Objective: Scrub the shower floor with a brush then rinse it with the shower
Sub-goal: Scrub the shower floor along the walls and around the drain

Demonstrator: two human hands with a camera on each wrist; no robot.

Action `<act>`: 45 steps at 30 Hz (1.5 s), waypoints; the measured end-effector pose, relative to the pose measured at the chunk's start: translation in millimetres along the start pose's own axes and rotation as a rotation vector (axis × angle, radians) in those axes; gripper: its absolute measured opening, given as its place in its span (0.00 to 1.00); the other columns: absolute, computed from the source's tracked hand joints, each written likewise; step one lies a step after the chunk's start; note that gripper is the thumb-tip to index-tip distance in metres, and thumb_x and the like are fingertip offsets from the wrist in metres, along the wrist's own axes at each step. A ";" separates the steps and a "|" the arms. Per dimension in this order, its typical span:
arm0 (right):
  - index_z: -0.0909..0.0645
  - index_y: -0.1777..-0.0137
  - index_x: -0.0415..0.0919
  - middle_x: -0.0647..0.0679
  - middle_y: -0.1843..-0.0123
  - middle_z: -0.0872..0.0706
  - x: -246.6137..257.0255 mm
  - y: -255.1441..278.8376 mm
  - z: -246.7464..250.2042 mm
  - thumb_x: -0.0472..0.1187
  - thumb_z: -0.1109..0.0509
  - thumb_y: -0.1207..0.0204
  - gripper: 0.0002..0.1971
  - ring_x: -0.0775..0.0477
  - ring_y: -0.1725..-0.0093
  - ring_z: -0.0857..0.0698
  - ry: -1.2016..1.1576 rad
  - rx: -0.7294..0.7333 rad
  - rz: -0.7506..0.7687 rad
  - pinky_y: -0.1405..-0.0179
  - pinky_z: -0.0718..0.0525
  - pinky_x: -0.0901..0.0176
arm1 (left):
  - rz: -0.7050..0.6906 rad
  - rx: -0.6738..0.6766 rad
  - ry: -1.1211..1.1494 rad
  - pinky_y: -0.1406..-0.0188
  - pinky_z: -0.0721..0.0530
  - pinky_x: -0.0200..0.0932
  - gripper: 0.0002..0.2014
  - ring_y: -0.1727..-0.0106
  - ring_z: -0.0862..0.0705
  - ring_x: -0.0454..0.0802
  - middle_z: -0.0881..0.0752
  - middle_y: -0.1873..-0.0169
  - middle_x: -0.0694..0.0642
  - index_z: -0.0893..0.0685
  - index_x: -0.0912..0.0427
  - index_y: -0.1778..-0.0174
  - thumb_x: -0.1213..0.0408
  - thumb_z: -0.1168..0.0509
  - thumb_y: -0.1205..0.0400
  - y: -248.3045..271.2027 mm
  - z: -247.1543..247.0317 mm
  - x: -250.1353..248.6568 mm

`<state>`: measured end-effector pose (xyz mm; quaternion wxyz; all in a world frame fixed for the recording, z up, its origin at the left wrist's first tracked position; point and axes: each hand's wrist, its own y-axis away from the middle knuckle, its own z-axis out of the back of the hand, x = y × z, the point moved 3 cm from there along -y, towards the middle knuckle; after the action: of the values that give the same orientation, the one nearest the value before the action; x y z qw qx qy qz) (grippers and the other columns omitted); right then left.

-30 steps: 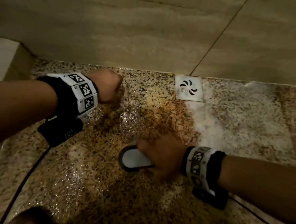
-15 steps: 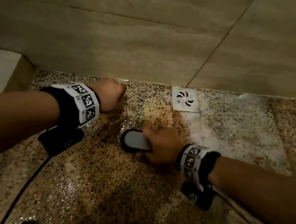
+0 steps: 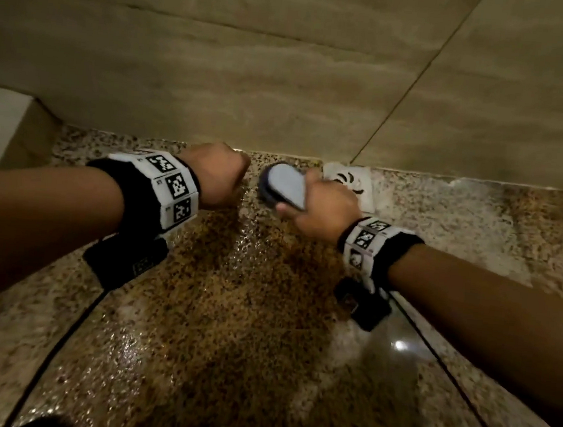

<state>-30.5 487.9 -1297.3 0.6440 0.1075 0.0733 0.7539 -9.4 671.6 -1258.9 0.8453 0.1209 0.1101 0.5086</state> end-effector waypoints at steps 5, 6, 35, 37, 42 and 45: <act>0.29 0.32 0.46 0.46 0.48 0.15 26.6 1.4 -25.4 0.68 0.32 0.28 0.33 0.43 0.53 0.16 -0.133 0.102 0.000 0.62 0.23 0.60 | 0.033 0.081 -0.048 0.62 0.25 0.45 0.11 0.53 0.17 0.60 0.16 0.53 0.63 0.23 0.59 0.49 0.55 0.38 0.19 -4.1 -3.7 -8.3; 0.28 0.32 0.47 0.48 0.49 0.15 9.3 -6.6 -23.1 0.67 0.32 0.27 0.32 0.45 0.54 0.17 -0.171 0.085 -0.099 0.61 0.21 0.60 | 0.039 0.071 -0.035 0.62 0.25 0.45 0.09 0.55 0.18 0.60 0.17 0.54 0.63 0.25 0.59 0.52 0.56 0.39 0.18 -5.3 -3.5 -9.6; 0.28 0.34 0.45 0.43 0.44 0.14 -3.8 76.7 -38.0 0.68 0.30 0.29 0.32 0.39 0.47 0.15 0.035 0.232 0.199 0.57 0.24 0.56 | -0.096 0.204 -0.146 0.63 0.27 0.44 0.07 0.61 0.24 0.57 0.18 0.58 0.62 0.20 0.61 0.52 0.61 0.39 0.18 4.7 -2.5 -54.1; 0.29 0.33 0.44 0.43 0.45 0.14 -37.0 44.1 -22.0 0.65 0.30 0.27 0.32 0.39 0.48 0.15 0.044 0.122 -0.039 0.59 0.25 0.57 | -0.109 0.208 -0.128 0.62 0.28 0.44 0.09 0.59 0.24 0.58 0.19 0.58 0.62 0.21 0.61 0.51 0.59 0.41 0.17 5.9 -4.2 -64.8; 0.28 0.35 0.44 0.43 0.47 0.13 -64.0 52.7 10.4 0.63 0.29 0.26 0.29 0.40 0.51 0.15 0.050 0.024 0.040 0.61 0.24 0.57 | -0.136 0.170 -0.076 0.63 0.27 0.45 0.08 0.60 0.25 0.57 0.25 0.61 0.58 0.32 0.57 0.58 0.59 0.41 0.17 7.1 -2.8 -76.9; 0.23 0.37 0.49 0.48 0.43 0.13 -28.6 122.6 -23.9 0.59 0.26 0.28 0.24 0.41 0.46 0.14 0.012 0.266 0.361 0.53 0.21 0.57 | -0.164 0.118 -0.057 0.61 0.26 0.44 0.07 0.56 0.21 0.60 0.19 0.56 0.62 0.30 0.57 0.57 0.59 0.41 0.18 8.7 -3.3 -72.9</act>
<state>-149.6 440.8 -1291.9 0.4783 0.1985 0.1554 0.8413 -51.1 611.2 -1254.7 0.8782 0.1756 0.1253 0.4268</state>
